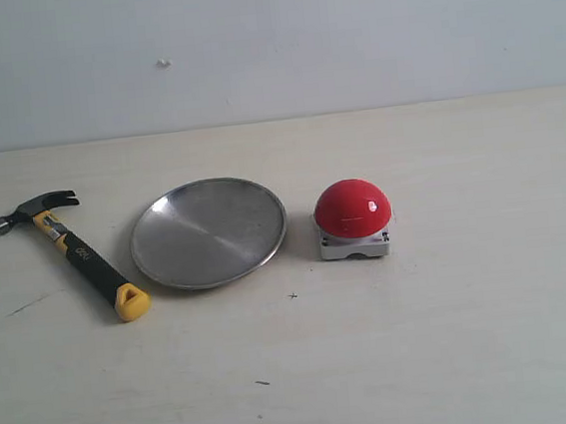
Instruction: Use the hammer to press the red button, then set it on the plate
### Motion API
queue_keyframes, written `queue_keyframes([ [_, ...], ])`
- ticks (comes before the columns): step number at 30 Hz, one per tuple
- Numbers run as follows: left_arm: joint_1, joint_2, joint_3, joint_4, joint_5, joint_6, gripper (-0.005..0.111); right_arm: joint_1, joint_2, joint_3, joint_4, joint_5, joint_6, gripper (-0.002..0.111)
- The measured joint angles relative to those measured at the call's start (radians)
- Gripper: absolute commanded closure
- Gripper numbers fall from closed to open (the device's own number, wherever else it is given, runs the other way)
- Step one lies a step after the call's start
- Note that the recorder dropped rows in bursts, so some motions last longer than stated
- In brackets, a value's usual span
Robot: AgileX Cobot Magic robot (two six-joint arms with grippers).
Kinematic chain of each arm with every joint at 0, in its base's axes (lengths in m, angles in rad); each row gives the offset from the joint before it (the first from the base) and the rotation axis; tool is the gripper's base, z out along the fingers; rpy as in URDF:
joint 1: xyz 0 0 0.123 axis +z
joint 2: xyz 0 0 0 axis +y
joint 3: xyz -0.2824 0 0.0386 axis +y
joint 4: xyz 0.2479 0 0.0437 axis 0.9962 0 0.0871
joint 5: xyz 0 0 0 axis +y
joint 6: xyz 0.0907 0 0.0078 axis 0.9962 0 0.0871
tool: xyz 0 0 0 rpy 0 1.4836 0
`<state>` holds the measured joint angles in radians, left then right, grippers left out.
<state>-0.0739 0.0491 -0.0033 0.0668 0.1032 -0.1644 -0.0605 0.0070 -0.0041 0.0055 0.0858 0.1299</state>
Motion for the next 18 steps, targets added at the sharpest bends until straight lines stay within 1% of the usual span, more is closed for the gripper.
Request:
queue_keyframes([
  [9, 0.000, 0.000, 0.000, -0.003, 0.000, -0.008, 0.107, 0.000, 0.000, 0.000, 0.000, 0.000, 0.000, 0.108],
  [10, 0.000, 0.000, 0.000, -0.012, 0.000, -0.032, 0.107, 0.000, 0.000, 0.000, 0.000, 0.000, 0.000, 0.108],
  [12, 0.000, 0.000, 0.000, -0.079, 0.000, -0.151, 0.107, 0.000, 0.000, 0.000, 0.000, 0.000, 0.000, 0.108],
  [15, 0.000, 0.000, 0.000, -0.120, -0.002, -0.286, 0.107, 0.000, 0.000, 0.000, 0.000, 0.000, 0.000, 0.108],
  [18, 0.000, 0.000, 0.000, -0.138, -0.023, -0.365, 0.107, 0.000, 0.000, 0.000, 0.000, 0.000, 0.000, 0.108],
])
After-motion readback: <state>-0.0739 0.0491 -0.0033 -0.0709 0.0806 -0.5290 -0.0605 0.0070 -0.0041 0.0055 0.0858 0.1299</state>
